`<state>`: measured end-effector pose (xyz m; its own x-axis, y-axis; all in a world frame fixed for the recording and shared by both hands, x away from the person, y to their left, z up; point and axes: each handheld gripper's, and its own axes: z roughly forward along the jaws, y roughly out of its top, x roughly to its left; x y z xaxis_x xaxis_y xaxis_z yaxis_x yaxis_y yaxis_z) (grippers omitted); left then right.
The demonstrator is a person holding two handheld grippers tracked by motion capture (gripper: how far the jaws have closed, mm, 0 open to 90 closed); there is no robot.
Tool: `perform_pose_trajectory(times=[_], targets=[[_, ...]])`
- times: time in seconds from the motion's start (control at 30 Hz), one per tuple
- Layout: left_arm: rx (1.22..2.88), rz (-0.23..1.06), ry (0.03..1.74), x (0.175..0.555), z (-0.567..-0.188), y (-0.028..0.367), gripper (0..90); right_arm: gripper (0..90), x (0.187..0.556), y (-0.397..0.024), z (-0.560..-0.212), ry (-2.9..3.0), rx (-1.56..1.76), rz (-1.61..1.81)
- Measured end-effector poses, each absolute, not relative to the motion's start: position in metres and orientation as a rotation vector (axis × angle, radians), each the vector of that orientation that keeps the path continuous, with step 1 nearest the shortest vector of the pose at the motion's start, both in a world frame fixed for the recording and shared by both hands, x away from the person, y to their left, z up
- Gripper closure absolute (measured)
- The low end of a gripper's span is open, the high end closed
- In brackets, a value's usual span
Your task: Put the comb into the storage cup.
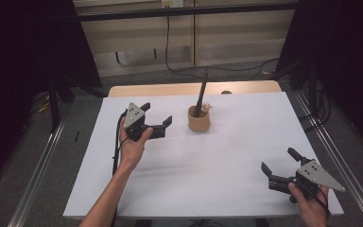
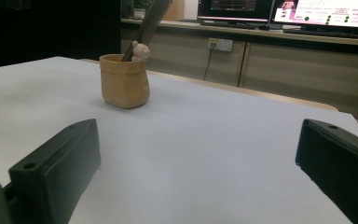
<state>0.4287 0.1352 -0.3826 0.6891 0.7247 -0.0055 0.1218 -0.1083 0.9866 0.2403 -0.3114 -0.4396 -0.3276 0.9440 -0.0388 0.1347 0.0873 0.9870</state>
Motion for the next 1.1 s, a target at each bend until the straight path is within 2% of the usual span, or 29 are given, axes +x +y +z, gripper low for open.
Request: perform_pose_trajectory(times=[0.53, 1.1], targets=[[1.587, 0.582, 0.72, 0.399, -0.384, 0.163, 2.9, 0.0, 0.24, -0.311, -0.439, 1.588, 1.096, 1.324], [1.601, 0.64, 0.76, 0.375, -0.393, 0.192, 2.9, 0.0, 0.24, -0.311, -0.439, 1.583, 1.1, 1.322]])
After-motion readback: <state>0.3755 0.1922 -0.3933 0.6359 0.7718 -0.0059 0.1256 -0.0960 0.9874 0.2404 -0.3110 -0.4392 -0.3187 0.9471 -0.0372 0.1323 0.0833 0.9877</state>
